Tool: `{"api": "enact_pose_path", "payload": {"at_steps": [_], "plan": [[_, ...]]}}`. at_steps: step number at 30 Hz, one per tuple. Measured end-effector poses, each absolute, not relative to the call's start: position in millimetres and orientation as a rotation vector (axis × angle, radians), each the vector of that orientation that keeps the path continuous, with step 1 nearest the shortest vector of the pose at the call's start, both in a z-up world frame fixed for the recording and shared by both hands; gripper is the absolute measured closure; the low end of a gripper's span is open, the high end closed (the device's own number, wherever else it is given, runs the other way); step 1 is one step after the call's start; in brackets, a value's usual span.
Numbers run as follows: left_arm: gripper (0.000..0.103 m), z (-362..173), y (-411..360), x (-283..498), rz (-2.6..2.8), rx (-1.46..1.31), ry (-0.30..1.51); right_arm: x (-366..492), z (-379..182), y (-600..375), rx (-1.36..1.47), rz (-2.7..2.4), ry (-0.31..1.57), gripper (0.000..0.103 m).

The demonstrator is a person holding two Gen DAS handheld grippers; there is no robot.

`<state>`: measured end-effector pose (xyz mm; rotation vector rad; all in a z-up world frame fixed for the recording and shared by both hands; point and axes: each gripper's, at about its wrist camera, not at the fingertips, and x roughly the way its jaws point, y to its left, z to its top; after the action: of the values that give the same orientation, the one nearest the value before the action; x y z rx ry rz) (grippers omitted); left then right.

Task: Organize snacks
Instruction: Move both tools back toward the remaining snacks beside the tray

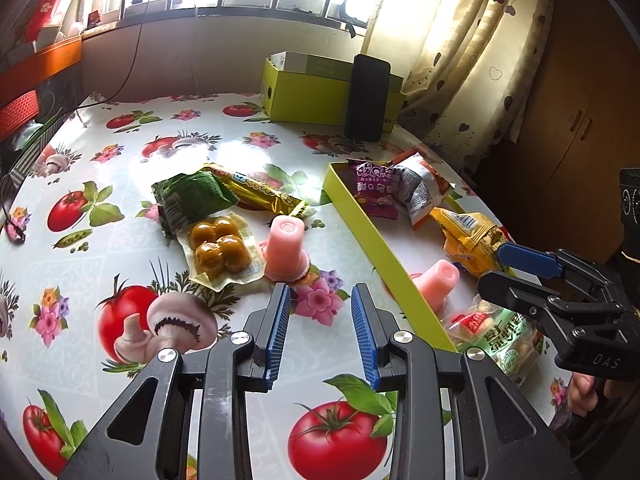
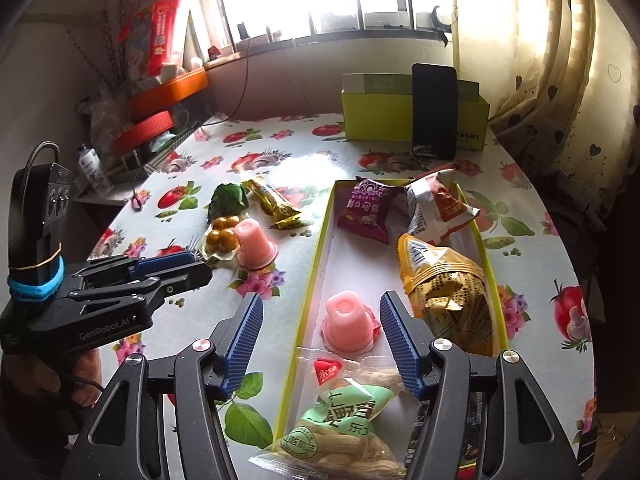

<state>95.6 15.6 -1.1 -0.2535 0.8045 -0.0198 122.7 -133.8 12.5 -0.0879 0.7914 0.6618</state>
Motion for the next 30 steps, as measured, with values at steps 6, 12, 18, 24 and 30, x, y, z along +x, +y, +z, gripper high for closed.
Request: {"api": "enact_pose_path", "payload": {"at_steps": [6,12,18,24,30], "plan": [[0.070,-3.4,22.5,93.8,-0.002,-0.263,0.804,119.9,10.9,-123.5,-0.104,0.686,0.794,0.052],[0.070,-9.4,35.5,91.9,0.027,-0.282,0.810,117.8,7.4,-113.5,-0.117,0.707,0.805,0.056],[0.070,-11.9,50.8,89.0,0.059,-0.304,0.805,118.7,4.5,-105.1,-0.121,0.719,0.821,0.056],[0.070,-13.3,65.4,87.7,0.092,-0.322,0.802,119.3,6.7,-96.8,-0.130,0.730,0.805,0.056],[0.070,-15.7,76.3,95.4,0.110,-0.341,0.804,126.2,7.4,-88.1,-0.121,0.737,0.804,0.056]]}}
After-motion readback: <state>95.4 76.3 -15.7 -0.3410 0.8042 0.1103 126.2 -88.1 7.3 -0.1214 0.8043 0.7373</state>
